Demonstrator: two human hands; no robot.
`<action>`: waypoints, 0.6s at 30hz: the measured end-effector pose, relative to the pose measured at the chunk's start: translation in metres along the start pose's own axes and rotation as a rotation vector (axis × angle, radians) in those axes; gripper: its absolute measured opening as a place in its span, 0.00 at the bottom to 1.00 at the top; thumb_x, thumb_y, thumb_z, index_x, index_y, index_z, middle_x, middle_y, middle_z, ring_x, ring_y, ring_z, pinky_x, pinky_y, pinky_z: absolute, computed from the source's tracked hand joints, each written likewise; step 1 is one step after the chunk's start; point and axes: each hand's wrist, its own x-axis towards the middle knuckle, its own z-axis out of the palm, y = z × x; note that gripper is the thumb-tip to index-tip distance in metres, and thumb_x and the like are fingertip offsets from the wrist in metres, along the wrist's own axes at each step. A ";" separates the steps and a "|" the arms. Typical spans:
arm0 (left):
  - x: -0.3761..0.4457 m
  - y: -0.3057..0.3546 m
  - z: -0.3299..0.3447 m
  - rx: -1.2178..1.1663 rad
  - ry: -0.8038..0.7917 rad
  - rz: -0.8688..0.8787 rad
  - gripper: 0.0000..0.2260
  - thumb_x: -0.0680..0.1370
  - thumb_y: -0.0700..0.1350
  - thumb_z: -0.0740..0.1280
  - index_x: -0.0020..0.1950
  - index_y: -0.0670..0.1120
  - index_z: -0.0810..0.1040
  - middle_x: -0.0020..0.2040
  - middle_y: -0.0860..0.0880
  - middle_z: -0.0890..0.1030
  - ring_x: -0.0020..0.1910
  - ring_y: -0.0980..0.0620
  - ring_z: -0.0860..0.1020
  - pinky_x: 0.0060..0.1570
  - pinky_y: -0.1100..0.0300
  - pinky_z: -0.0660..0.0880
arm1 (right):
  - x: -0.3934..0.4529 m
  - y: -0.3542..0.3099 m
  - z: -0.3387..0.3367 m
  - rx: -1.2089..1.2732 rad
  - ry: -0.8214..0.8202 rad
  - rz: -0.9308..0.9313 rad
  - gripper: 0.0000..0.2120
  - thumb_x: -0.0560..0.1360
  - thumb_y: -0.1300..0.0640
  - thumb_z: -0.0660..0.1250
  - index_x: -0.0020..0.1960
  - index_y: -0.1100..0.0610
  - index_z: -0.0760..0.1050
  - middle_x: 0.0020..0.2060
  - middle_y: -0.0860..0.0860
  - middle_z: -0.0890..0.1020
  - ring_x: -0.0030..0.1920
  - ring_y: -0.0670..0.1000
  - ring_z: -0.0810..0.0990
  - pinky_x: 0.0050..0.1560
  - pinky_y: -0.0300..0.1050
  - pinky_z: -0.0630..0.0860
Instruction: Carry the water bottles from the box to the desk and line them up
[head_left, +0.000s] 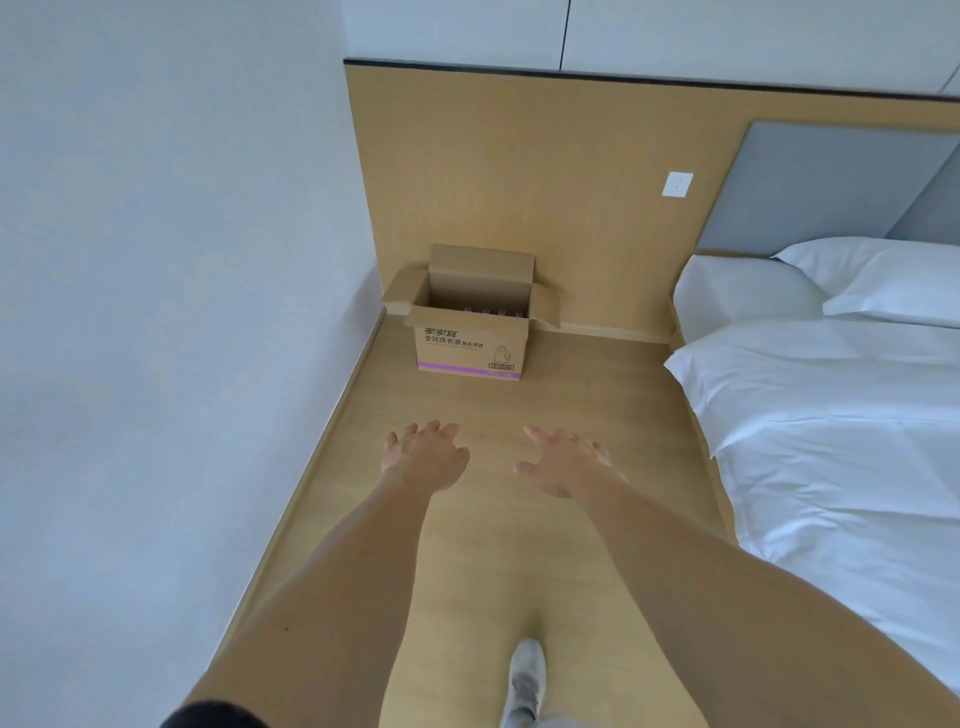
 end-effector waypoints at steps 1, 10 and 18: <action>0.014 -0.003 -0.004 -0.002 -0.002 -0.002 0.23 0.84 0.55 0.52 0.80 0.56 0.60 0.79 0.52 0.63 0.77 0.46 0.60 0.75 0.44 0.56 | 0.013 -0.003 -0.005 0.000 0.000 0.000 0.33 0.80 0.36 0.57 0.81 0.43 0.51 0.79 0.53 0.61 0.78 0.56 0.59 0.77 0.57 0.55; 0.158 -0.025 -0.054 0.006 -0.006 -0.042 0.22 0.83 0.54 0.53 0.78 0.55 0.63 0.78 0.51 0.65 0.77 0.46 0.61 0.76 0.43 0.55 | 0.169 -0.032 -0.059 0.062 -0.025 -0.058 0.35 0.79 0.35 0.57 0.81 0.43 0.50 0.80 0.53 0.59 0.79 0.57 0.57 0.77 0.59 0.55; 0.303 -0.029 -0.125 0.009 0.041 -0.067 0.22 0.83 0.53 0.53 0.77 0.54 0.65 0.74 0.51 0.69 0.73 0.46 0.65 0.70 0.45 0.61 | 0.306 -0.033 -0.135 0.089 -0.013 -0.073 0.35 0.78 0.36 0.58 0.81 0.44 0.52 0.78 0.52 0.63 0.77 0.56 0.61 0.75 0.57 0.58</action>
